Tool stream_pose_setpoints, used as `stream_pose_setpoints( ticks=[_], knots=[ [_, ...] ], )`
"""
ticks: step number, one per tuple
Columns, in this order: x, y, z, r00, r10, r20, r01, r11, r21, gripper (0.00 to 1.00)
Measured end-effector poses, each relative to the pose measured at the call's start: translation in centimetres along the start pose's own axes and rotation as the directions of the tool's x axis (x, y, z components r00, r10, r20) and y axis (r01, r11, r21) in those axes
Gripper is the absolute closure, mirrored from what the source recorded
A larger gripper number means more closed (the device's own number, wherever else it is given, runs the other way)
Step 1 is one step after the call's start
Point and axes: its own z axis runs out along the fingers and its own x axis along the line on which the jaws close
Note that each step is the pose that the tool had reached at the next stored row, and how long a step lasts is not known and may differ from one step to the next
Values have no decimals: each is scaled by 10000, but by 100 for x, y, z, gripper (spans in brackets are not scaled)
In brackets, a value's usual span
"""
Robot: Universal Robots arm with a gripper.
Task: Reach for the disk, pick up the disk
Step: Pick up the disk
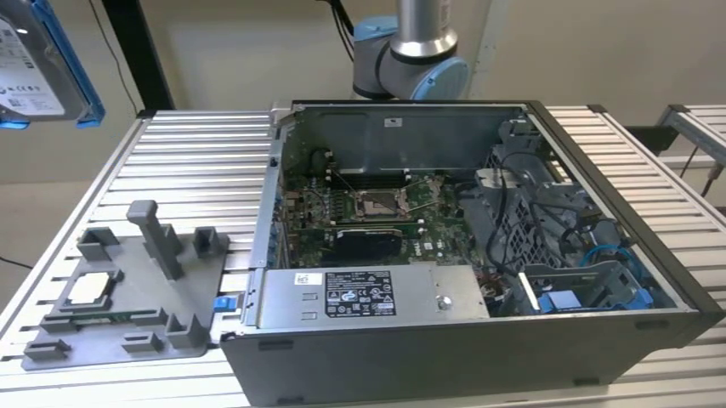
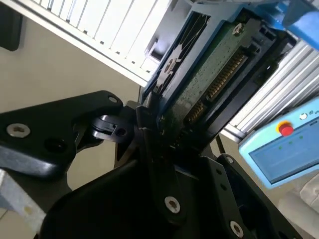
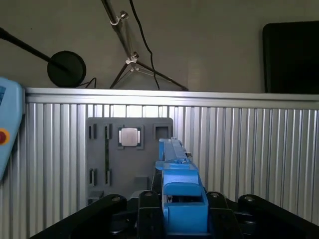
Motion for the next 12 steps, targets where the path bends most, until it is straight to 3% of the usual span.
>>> stream_pose_setpoints(
  ticks=[5, 12],
  knots=[
    [1, -10, -1, 10000, -1, 0, 1, 10000, 1, 100],
    [1, -224, -11, 10000, 1, 0, -1, 10000, -11, 100]
  ],
)
